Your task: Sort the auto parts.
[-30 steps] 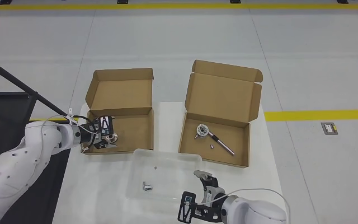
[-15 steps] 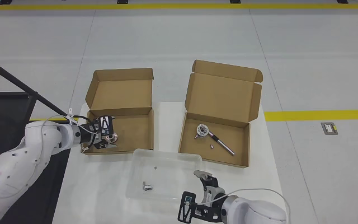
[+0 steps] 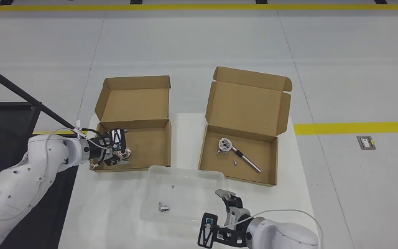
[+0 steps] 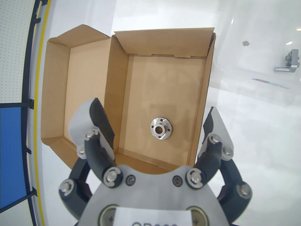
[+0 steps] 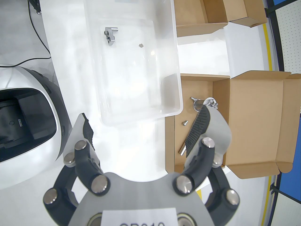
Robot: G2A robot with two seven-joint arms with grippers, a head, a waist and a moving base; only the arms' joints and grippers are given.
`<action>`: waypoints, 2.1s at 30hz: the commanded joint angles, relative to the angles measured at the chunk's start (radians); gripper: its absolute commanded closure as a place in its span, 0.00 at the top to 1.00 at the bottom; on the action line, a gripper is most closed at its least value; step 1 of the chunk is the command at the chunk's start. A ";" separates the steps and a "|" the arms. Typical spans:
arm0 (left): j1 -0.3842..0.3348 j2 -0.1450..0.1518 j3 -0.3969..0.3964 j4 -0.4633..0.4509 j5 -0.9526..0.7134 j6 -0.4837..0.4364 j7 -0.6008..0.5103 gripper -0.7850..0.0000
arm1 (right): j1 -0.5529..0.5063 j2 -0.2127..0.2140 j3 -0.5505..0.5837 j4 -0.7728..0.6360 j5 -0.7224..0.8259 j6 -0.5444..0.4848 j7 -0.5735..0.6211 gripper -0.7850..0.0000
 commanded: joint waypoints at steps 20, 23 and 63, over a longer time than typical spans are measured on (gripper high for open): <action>0.007 -0.002 -0.003 -0.018 -0.004 0.019 -0.015 1.00 | 0.000 0.000 0.000 0.000 0.000 0.000 0.000 1.00; -0.004 -0.005 -0.005 -0.067 0.039 -0.007 -0.046 1.00 | 0.000 0.000 0.000 0.000 0.000 0.000 0.000 1.00; -0.132 0.040 0.168 -0.243 0.403 -0.143 0.201 1.00 | 0.000 0.000 0.000 0.000 0.000 0.000 0.000 1.00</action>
